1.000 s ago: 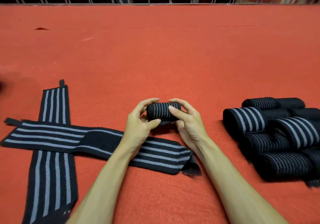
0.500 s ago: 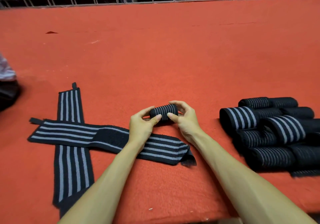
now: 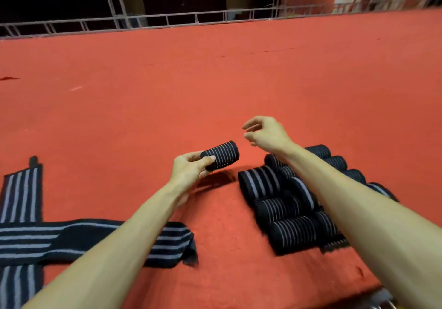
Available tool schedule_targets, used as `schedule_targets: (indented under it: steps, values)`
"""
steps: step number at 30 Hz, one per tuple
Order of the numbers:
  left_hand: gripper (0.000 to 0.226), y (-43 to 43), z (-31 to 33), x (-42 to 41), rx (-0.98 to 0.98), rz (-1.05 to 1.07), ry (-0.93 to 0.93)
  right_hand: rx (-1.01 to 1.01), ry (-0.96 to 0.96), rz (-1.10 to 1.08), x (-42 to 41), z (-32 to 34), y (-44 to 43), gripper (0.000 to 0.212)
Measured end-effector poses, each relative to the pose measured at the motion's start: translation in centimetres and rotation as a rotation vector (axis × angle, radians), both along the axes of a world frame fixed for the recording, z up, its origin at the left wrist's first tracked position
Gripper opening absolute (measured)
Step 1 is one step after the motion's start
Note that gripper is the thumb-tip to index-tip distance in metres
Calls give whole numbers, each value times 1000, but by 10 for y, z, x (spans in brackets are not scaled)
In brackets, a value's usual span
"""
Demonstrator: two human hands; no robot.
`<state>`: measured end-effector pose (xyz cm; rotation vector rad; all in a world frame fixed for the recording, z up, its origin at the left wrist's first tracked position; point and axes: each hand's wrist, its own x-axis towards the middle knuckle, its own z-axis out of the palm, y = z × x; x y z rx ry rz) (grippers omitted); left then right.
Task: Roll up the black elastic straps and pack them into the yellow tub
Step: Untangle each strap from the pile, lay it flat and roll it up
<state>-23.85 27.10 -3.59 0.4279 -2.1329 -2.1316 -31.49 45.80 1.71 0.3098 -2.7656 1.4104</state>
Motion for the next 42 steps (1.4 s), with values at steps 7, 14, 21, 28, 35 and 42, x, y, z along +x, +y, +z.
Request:
schedule_targets:
  steps: [7, 14, 21, 28, 35, 42]
  values:
    - [32, 42, -28, -38, -32, -74, -78, 30, 3, -57, -15, -16, 22, 31]
    - [24, 47, -32, -44, -265, -220, -107, 96, 10, -52, -13, -20, 22, 29]
    - [27, -15, -10, 10, -425, -158, -110, 168, 136, 30, 19, -15, -23, 16]
    - [24, -108, -7, 112, -611, -193, -69, 350, -76, 456, 87, -8, -105, 29]
    - [34, -174, -31, 177, -940, -181, -4, 714, -207, 507, 129, -44, -151, 48]
    - [57, -156, -40, 160, -1153, -271, -182, 581, -375, 617, 138, -45, -133, 24]
